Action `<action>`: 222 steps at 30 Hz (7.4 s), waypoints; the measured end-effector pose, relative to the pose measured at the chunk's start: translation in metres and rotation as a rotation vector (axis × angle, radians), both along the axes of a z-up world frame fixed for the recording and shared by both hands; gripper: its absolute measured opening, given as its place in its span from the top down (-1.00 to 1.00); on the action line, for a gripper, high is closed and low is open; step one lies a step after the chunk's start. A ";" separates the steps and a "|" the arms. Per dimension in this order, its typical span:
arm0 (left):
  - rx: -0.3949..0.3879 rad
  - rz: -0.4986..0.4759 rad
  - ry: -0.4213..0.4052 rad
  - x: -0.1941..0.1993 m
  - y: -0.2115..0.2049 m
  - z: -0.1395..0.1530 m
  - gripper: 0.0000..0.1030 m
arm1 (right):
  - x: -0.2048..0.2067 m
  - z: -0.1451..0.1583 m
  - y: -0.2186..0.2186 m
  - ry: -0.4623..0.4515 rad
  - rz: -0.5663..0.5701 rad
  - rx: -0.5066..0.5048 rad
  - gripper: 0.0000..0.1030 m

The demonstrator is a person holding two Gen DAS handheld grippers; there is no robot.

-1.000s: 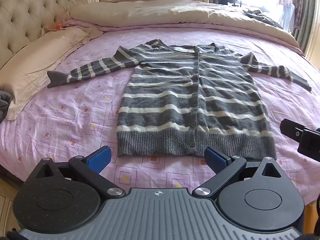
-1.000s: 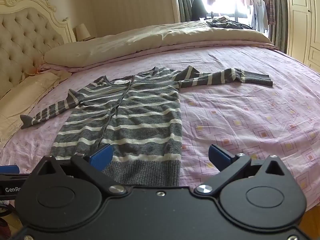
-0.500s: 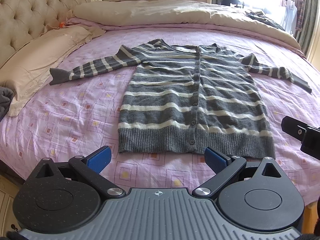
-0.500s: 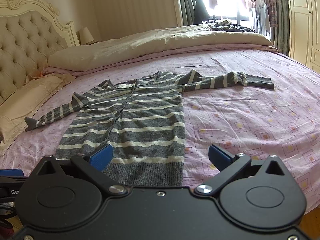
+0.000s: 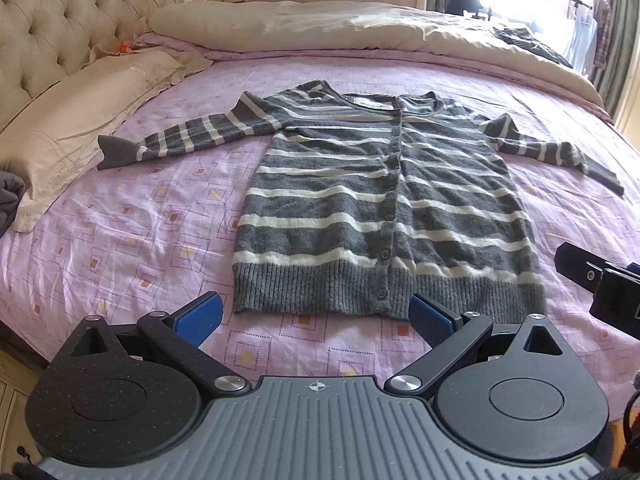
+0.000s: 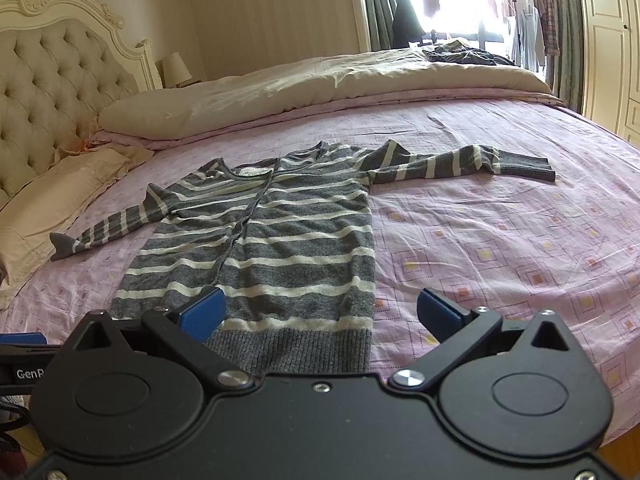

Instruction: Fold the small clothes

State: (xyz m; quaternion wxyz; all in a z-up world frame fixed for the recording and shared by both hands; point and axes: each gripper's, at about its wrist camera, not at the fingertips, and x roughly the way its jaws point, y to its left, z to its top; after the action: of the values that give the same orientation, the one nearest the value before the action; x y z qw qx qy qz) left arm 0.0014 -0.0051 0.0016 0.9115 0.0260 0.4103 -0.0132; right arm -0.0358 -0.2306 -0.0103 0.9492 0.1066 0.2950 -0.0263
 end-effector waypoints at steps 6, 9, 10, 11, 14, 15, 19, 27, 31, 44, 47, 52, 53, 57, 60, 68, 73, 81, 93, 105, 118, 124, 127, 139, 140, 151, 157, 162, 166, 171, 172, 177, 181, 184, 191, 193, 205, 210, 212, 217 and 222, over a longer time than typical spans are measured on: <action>-0.001 -0.002 0.011 0.010 -0.003 -0.005 -0.95 | 0.010 -0.004 -0.002 0.015 -0.004 -0.003 -0.99; -0.001 -0.004 0.016 0.015 -0.003 -0.007 -0.95 | 0.015 -0.005 -0.001 0.018 -0.003 -0.005 -0.99; 0.000 -0.006 0.017 0.017 -0.003 -0.007 -0.95 | 0.016 -0.005 -0.001 0.017 -0.003 -0.004 -0.99; 0.002 -0.006 0.017 0.018 -0.003 -0.008 -0.95 | 0.017 -0.005 0.000 0.017 -0.002 -0.003 -0.99; 0.002 -0.004 0.016 0.021 -0.002 -0.008 -0.95 | 0.021 -0.005 0.001 0.017 -0.001 0.000 -0.99; 0.002 -0.003 0.017 0.022 -0.002 -0.008 -0.95 | 0.022 -0.005 0.002 0.018 0.001 0.002 -0.99; -0.002 0.002 0.014 0.027 0.000 -0.007 -0.95 | 0.026 -0.005 0.004 0.023 0.012 0.007 -0.99; -0.023 0.024 0.002 0.048 0.005 -0.005 -0.94 | 0.038 -0.007 -0.009 0.026 0.034 0.098 -0.98; -0.054 0.020 -0.006 0.068 0.006 -0.003 -0.86 | 0.052 -0.009 -0.018 0.029 0.029 0.125 -0.97; -0.175 -0.030 -0.147 0.166 0.015 -0.013 -0.78 | 0.129 -0.020 -0.098 0.064 -0.025 0.216 -0.56; -0.092 -0.041 -0.133 0.195 0.008 -0.025 -0.78 | 0.149 -0.025 -0.140 0.075 -0.110 0.270 -0.53; -0.063 -0.023 -0.128 0.225 0.025 -0.049 -0.78 | 0.171 -0.028 -0.210 0.056 -0.277 0.262 -0.47; -0.079 -0.018 -0.122 0.228 0.031 -0.052 -0.77 | 0.174 -0.029 -0.224 0.048 -0.312 0.251 -0.46; -0.111 0.006 -0.108 0.234 0.052 -0.064 -0.77 | 0.184 -0.037 -0.272 0.025 -0.434 0.225 -0.42; -0.117 0.016 -0.096 0.235 0.063 -0.071 -0.77 | 0.192 -0.050 -0.302 0.028 -0.485 0.247 -0.37; -0.102 -0.009 -0.104 0.227 0.076 -0.077 -0.77 | 0.213 -0.079 -0.328 0.071 -0.515 0.293 -0.20; -0.102 -0.022 -0.113 0.223 0.088 -0.082 -0.77 | 0.219 -0.080 -0.337 0.068 -0.540 0.351 0.67; -0.118 -0.036 -0.162 0.218 0.096 -0.092 -0.80 | 0.233 0.013 -0.296 -0.072 -0.414 0.300 0.67; -0.138 -0.027 -0.183 0.215 0.099 -0.094 -0.81 | 0.329 0.106 -0.067 -0.183 0.121 0.247 0.67; -0.160 -0.031 -0.182 0.214 0.102 -0.093 -0.83 | 0.355 -0.012 0.121 -0.011 0.486 0.221 0.48; -0.125 -0.126 -0.107 0.236 0.090 -0.045 -0.77 | 0.316 -0.027 -0.036 -0.045 0.146 0.141 0.21; -0.142 -0.137 -0.137 0.273 0.060 -0.038 -0.77 | 0.315 -0.041 -0.087 -0.030 0.010 0.147 0.21; -0.177 -0.156 -0.092 0.288 0.044 -0.058 -0.77 | 0.318 -0.048 -0.091 -0.025 0.009 0.141 0.21; -0.211 -0.120 -0.197 0.269 0.049 -0.086 -0.77 | 0.358 -0.072 -0.069 0.101 0.002 0.027 0.80; -0.222 -0.109 -0.200 0.268 0.052 -0.085 -0.77 | 0.355 -0.070 -0.068 0.087 0.014 0.000 0.83; -0.211 -0.055 -0.134 0.284 0.053 -0.078 -0.77 | 0.330 -0.068 -0.115 0.025 -0.105 0.097 0.59; -0.151 -0.021 -0.080 0.297 0.040 -0.067 -0.77 | 0.310 -0.044 -0.087 -0.043 -0.003 0.178 0.58; -0.006 -0.062 -0.079 0.294 0.026 -0.088 -0.86 | 0.308 -0.074 -0.064 0.082 -0.042 0.078 0.23; -0.017 -0.061 -0.092 0.290 0.028 -0.091 -0.95 | 0.292 -0.090 -0.074 0.014 -0.077 0.129 0.23; -0.046 -0.085 -0.076 0.291 0.030 -0.087 -0.97 | 0.276 -0.067 -0.066 -0.065 -0.068 0.128 -0.29; -0.072 -0.094 -0.072 0.289 0.034 -0.085 -0.97 | 0.271 -0.059 -0.062 -0.091 -0.052 0.128 -0.43; -0.142 -0.065 -0.100 0.269 0.071 -0.069 -0.96 | 0.254 -0.038 -0.026 -0.145 0.070 0.125 -0.62; -0.140 -0.017 -0.147 0.252 0.116 -0.052 -0.96 | 0.252 -0.048 0.002 -0.124 0.132 0.157 -0.62; -0.139 0.033 -0.181 0.244 0.154 -0.041 -0.96 | 0.254 -0.062 0.019 -0.090 0.154 0.177 -0.62; -0.178 0.216 -0.195 0.243 0.236 -0.033 -0.96 | 0.254 -0.091 0.047 -0.070 0.167 0.120 -0.63; -0.222 0.265 -0.184 0.247 0.256 -0.034 -0.96 | 0.252 -0.092 0.048 -0.077 0.166 0.115 -0.63; -0.342 0.488 -0.121 0.271 0.315 -0.053 -0.87 | 0.255 -0.095 0.056 -0.056 0.184 0.068 -0.80; -0.483 0.596 -0.114 0.252 0.335 -0.067 -0.66 | 0.255 -0.095 0.055 -0.058 0.186 0.083 -0.80; -0.467 0.584 -0.115 0.249 0.333 -0.069 -0.61 | 0.255 -0.095 0.056 -0.056 0.187 0.081 -0.81; -0.419 0.582 -0.105 0.267 0.328 -0.071 -0.41 | 0.255 -0.095 0.055 -0.056 0.187 0.082 -0.81; -0.408 0.568 -0.134 0.279 0.322 -0.065 0.64 | 0.256 -0.095 0.055 -0.057 0.188 0.083 -0.81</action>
State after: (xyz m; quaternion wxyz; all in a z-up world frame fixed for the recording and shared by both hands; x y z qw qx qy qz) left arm 0.2801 0.3167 -0.0635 0.8902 -0.2708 0.3292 0.1610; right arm 0.2198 -0.1752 -0.1049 0.9502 0.1185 0.2776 0.0780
